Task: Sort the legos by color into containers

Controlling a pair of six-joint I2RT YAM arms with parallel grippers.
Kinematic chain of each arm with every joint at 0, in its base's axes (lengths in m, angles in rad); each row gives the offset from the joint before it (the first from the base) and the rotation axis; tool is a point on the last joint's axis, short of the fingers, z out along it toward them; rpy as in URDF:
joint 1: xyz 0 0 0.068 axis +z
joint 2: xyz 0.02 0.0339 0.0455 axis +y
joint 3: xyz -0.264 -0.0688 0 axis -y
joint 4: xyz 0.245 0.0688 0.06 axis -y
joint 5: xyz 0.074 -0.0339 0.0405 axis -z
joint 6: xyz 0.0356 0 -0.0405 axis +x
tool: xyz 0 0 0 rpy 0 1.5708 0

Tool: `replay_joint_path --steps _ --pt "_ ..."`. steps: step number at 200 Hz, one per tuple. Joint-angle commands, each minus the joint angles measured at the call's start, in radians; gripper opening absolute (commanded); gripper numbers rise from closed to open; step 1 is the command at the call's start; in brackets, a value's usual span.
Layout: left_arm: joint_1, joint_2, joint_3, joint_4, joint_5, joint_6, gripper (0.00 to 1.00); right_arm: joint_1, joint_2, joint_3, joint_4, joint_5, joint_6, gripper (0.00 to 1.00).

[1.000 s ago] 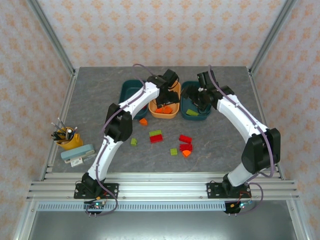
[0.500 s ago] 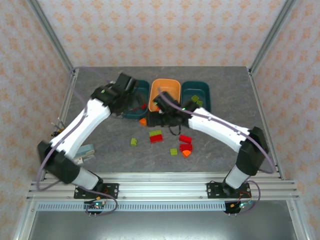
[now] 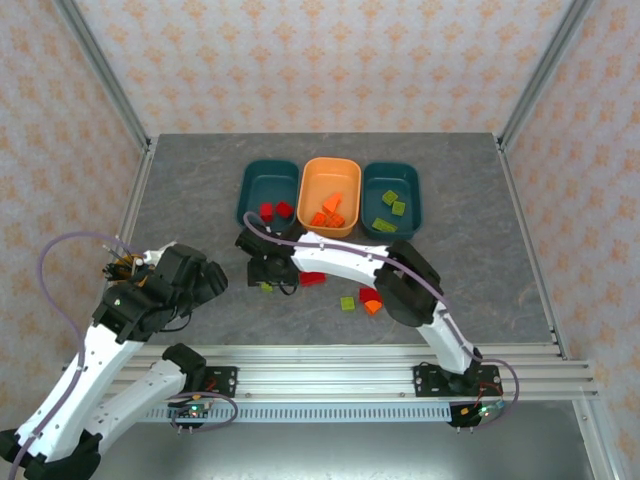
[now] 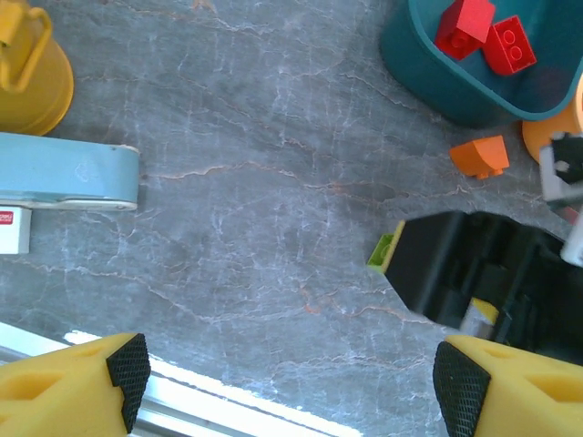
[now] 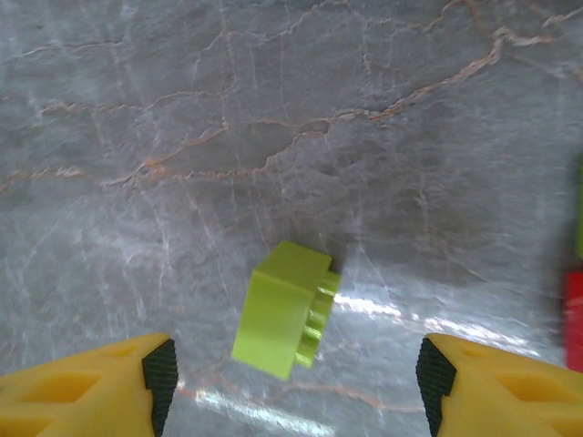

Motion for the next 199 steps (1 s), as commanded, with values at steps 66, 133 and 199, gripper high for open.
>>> replay_joint_path --steps 66,133,199 --pt "-0.005 -0.038 0.012 -0.073 0.023 0.058 0.84 0.003 0.159 0.171 -0.126 0.034 0.145 0.35" --pt "-0.01 0.066 0.024 0.22 0.284 0.135 0.83 -0.062 -0.072 0.134 -0.222 0.217 0.047 0.15" --pt "-0.146 0.507 0.305 0.481 0.34 0.189 0.83 -0.467 -0.405 -0.103 -0.281 0.239 -0.232 0.15"
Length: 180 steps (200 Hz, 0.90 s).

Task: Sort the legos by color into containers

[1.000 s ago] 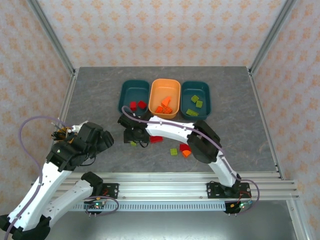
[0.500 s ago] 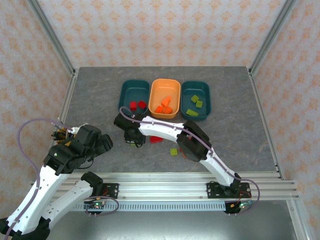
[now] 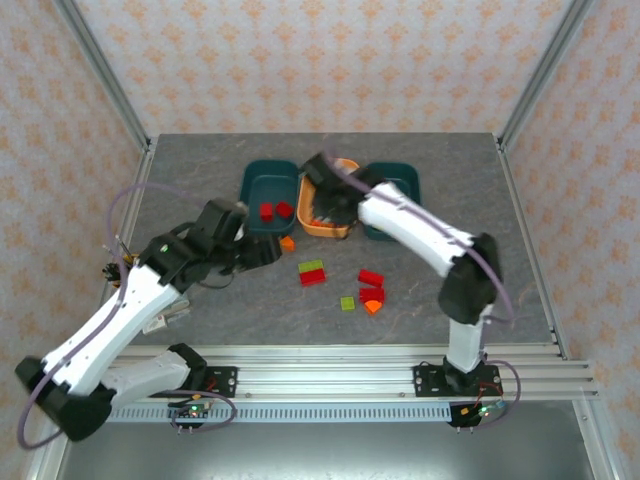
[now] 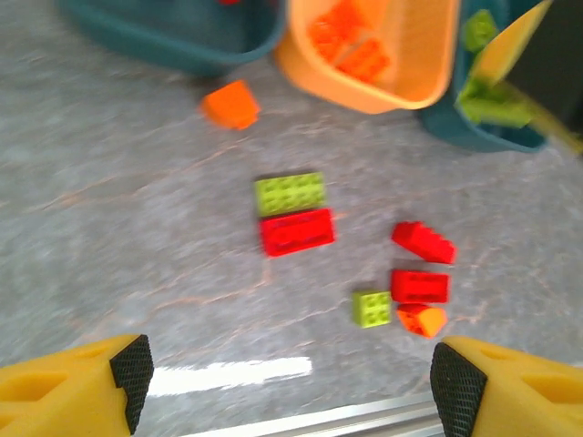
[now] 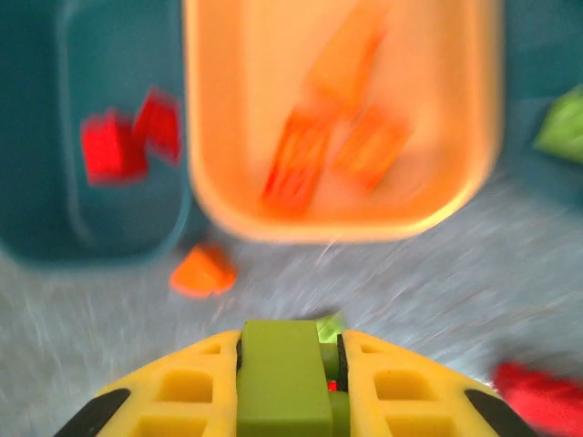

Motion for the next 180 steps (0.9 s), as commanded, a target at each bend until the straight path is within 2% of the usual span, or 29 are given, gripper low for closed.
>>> replay_joint_path --steps 1,31,57,121,162,180 --pt "-0.041 0.107 0.087 0.15 0.028 0.029 0.83 -0.121 -0.035 -0.074 -0.094 0.038 -0.147 0.15" --pt "-0.079 0.292 0.209 0.22 0.027 0.009 0.83 -0.278 0.011 -0.084 -0.126 0.016 -0.225 0.15" --pt "-0.097 0.425 0.307 0.232 0.025 0.01 0.83 -0.354 0.107 -0.074 -0.125 0.02 -0.273 0.15" --pt "-0.101 0.599 0.419 0.233 0.032 0.001 0.83 -0.42 0.302 -0.006 -0.147 0.105 -0.307 0.16" --pt "-0.101 0.614 0.411 0.225 0.024 0.007 0.83 -0.432 0.354 0.013 -0.114 0.107 -0.329 0.17" --pt "-0.101 0.602 0.392 0.222 0.022 0.011 0.83 -0.431 0.372 0.038 -0.117 0.106 -0.334 0.2"
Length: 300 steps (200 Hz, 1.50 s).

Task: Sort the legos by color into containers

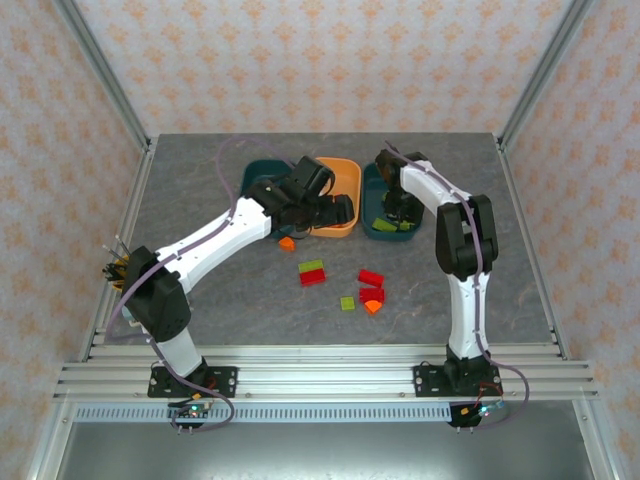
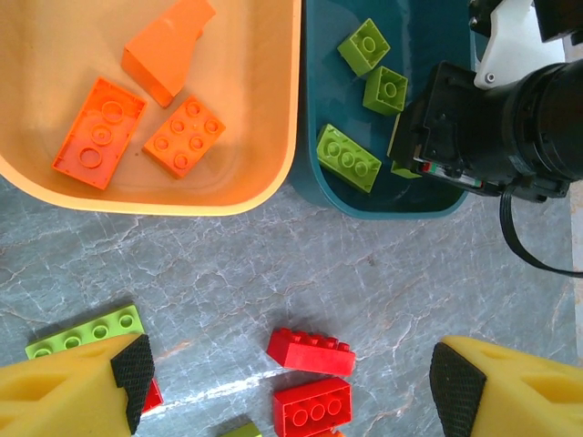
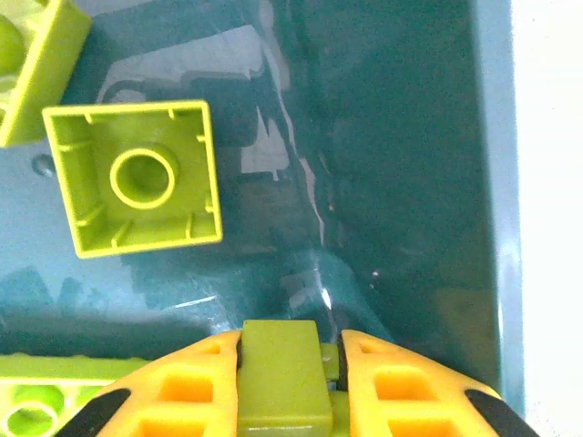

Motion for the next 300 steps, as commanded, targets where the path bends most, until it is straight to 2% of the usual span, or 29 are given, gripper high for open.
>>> replay_joint_path --steps 1,46,101,139,173,199,218,242,255,273,300 --pt "-0.008 -0.017 0.0 0.0 -0.004 0.012 0.83 -0.002 0.03 0.051 -0.011 0.04 -0.025 0.21" --pt "-0.007 -0.066 -0.055 -0.009 -0.019 0.015 0.83 -0.003 0.041 0.062 -0.013 0.031 -0.025 0.37" --pt "-0.008 -0.133 -0.105 -0.031 -0.034 0.017 0.83 0.001 -0.007 0.083 -0.009 0.037 -0.031 0.42" --pt "-0.006 -0.194 -0.159 -0.06 -0.065 0.003 0.82 0.02 -0.132 0.092 0.008 0.022 -0.028 0.48" --pt "-0.006 -0.252 -0.213 -0.106 -0.093 -0.025 0.83 0.053 -0.302 0.063 0.043 -0.006 -0.034 0.55" --pt "-0.006 -0.238 -0.252 -0.156 -0.068 -0.048 0.85 0.088 -0.477 -0.067 0.112 -0.1 -0.049 0.65" --pt "-0.008 -0.179 -0.265 -0.2 -0.042 -0.072 0.97 0.129 -0.615 -0.21 0.154 -0.183 -0.06 0.74" --pt "-0.02 -0.11 -0.291 -0.2 -0.031 -0.124 1.0 0.15 -0.819 -0.479 0.286 -0.459 -0.041 0.82" --pt "-0.032 -0.077 -0.305 -0.162 -0.024 -0.145 1.0 0.168 -0.922 -0.609 0.327 -0.542 -0.025 0.85" --pt "-0.053 -0.021 -0.304 -0.123 -0.027 -0.159 1.0 0.192 -1.048 -0.74 0.347 -0.603 -0.001 0.9" --pt "-0.061 0.069 -0.303 -0.084 -0.02 -0.17 1.0 0.194 -1.153 -0.855 0.334 -0.633 0.038 0.9"
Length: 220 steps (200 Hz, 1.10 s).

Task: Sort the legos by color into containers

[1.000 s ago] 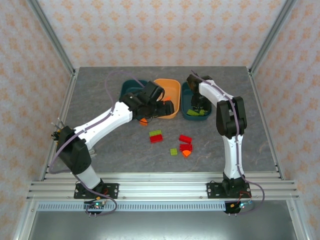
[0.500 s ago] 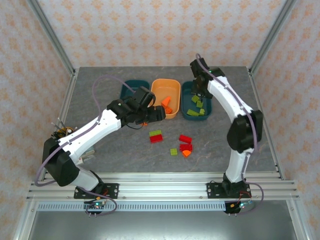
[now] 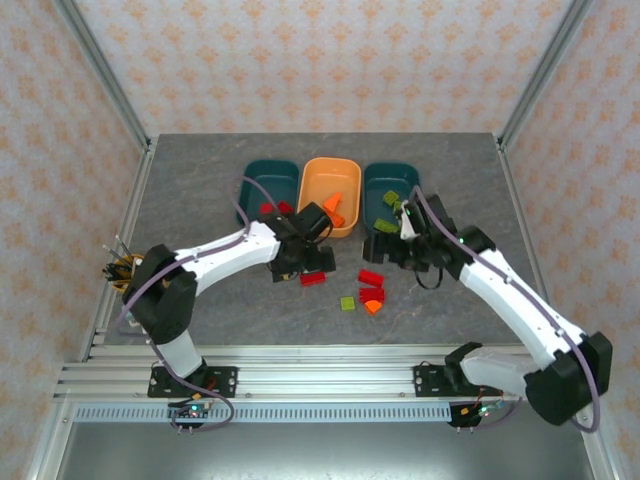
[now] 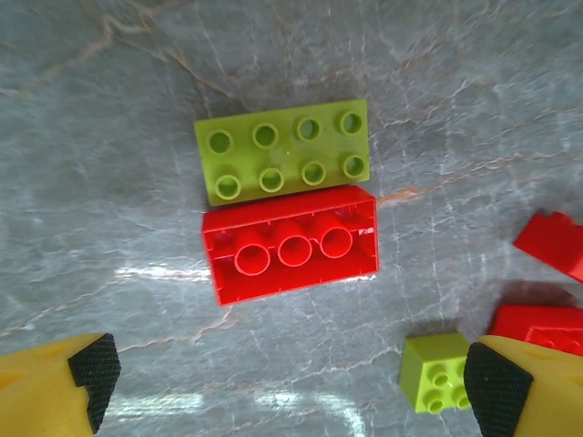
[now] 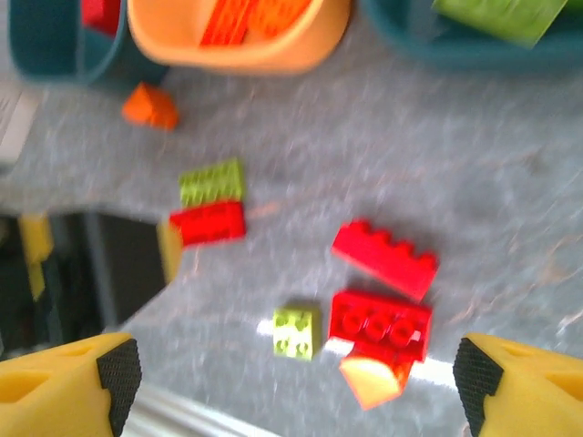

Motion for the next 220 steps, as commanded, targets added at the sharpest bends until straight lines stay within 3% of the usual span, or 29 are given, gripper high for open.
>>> replay_joint_path --steps 1,75,118,148,163,220 --pt "-0.007 0.056 -0.002 0.037 0.001 -0.035 1.0 0.003 -0.087 -0.062 0.046 -0.091 0.047 0.91" --pt "-0.019 0.207 0.053 0.031 -0.022 -0.031 0.97 0.003 -0.122 -0.073 0.029 -0.063 0.06 0.9" --pt "-0.026 0.237 0.061 0.032 -0.061 -0.029 0.83 0.003 -0.097 -0.074 0.048 -0.072 0.062 0.9" --pt "-0.026 0.25 0.09 0.015 -0.102 0.0 0.64 0.003 -0.073 -0.065 0.057 -0.082 0.06 0.89" --pt "-0.026 0.235 0.103 -0.013 -0.124 0.011 0.58 0.004 -0.069 -0.057 0.055 -0.081 0.056 0.88" --pt "0.004 0.025 0.202 -0.216 -0.201 0.08 0.56 0.003 -0.079 -0.006 0.056 -0.068 0.053 0.86"
